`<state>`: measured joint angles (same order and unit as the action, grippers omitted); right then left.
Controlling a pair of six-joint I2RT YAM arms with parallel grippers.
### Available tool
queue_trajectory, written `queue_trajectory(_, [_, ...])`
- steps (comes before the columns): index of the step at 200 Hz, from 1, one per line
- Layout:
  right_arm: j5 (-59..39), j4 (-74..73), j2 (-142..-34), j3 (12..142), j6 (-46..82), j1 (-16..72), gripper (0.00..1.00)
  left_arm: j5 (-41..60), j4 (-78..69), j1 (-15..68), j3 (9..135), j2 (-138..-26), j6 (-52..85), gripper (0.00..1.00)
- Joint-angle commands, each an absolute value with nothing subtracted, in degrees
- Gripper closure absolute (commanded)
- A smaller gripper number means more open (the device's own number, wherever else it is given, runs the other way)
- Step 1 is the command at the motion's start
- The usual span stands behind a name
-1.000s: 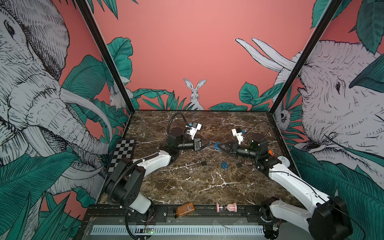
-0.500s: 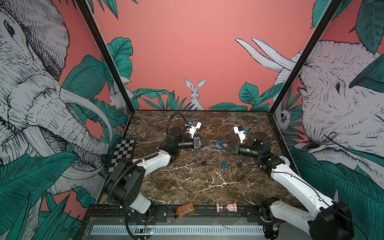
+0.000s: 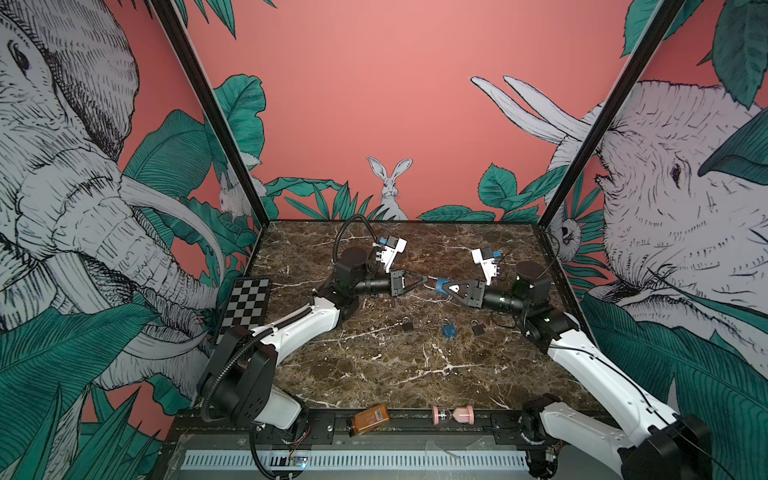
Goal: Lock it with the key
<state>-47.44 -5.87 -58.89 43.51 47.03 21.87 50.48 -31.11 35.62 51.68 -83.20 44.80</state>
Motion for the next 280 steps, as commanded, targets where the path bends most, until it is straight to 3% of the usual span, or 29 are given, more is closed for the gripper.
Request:
queue_trajectory(1, [-48.11,-14.67,-61.49,43.77,49.92,23.12,1.0,57.83,-31.73,42.49,54.14,-80.03,41.12,1.0])
queue_trajectory(54, [-49.65,-23.06,-63.6,43.16,55.51,23.12,1.0,59.12,-31.5,44.73,54.66,-79.72,39.42,1.0])
queue_trajectory(158, [-48.6,-19.96,-67.39,45.05,51.77,24.61,1.0,60.91,-34.06,46.93,56.45,-80.46,40.56,1.0])
queue_trajectory(208, [-47.2,-14.73,-66.24,44.83,48.27,23.55,1.0,53.6,-25.49,44.88,56.43,-80.8,35.73,1.0])
queue_trajectory(228, [-47.02,-14.91,-65.33,43.34,48.1,22.64,1.0,53.86,-30.72,41.57,55.32,-81.65,39.15,0.69])
queue_trajectory(237, [-47.11,-15.26,-64.85,42.78,47.97,22.2,1.0,54.09,-33.77,40.54,54.64,-81.89,41.17,0.61])
queue_trajectory(280, [-47.62,-16.4,-62.62,40.63,46.54,21.58,1.0,57.9,-34.41,37.54,55.47,-82.53,41.87,0.53])
